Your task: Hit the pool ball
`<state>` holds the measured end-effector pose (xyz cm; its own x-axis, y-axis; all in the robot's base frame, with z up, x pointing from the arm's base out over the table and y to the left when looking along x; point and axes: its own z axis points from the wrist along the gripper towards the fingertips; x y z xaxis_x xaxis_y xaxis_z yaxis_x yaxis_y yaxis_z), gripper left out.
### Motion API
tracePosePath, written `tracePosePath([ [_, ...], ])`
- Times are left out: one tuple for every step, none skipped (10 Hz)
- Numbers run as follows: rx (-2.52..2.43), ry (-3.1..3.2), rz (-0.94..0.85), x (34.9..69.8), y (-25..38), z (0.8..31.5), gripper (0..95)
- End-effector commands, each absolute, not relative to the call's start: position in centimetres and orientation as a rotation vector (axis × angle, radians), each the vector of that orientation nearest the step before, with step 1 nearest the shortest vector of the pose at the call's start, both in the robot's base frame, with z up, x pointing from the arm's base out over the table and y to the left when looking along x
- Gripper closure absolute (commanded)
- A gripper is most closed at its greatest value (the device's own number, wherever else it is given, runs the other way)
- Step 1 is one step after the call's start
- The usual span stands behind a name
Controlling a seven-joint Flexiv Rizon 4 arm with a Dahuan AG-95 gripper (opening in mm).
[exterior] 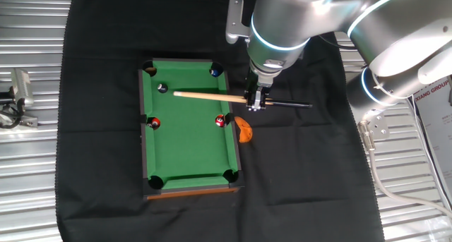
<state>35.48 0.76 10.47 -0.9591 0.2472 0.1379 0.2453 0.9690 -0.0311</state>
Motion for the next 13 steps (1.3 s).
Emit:
tracePosePath([
  [-0.374, -2.979, 0.02, 35.52, 0.77, 10.44, 95.0],
  [-0.374, -2.98, 0.021, 35.54, 0.75, 10.34, 95.0],
  [-0.374, -2.981, 0.021, 35.55, 0.74, 10.27, 95.0],
  [-0.374, -2.984, 0.021, 35.57, 0.73, 10.21, 95.0],
  [-0.374, -2.985, 0.02, 35.58, 0.72, 10.2, 95.0],
  [-0.374, -2.985, 0.02, 35.6, 0.71, 10.21, 95.0],
  [-0.374, -2.985, 0.02, 35.64, 0.7, 10.23, 95.0],
  [-0.373, -2.985, 0.02, 35.7, 0.68, 10.23, 95.0],
  [-0.373, -2.985, 0.02, 35.77, 0.65, 10.21, 95.0],
  [-0.371, -2.985, 0.016, 35.86, 0.6, 10.17, 95.0],
  [-0.37, -2.984, 0.014, 35.97, 0.55, 10.17, 95.0],
  [-0.366, -2.985, 0.014, 36.13, 0.49, 10.2, 95.0],
  [-0.359, -2.984, 0.014, 36.36, 0.38, 10.25, 95.0],
])
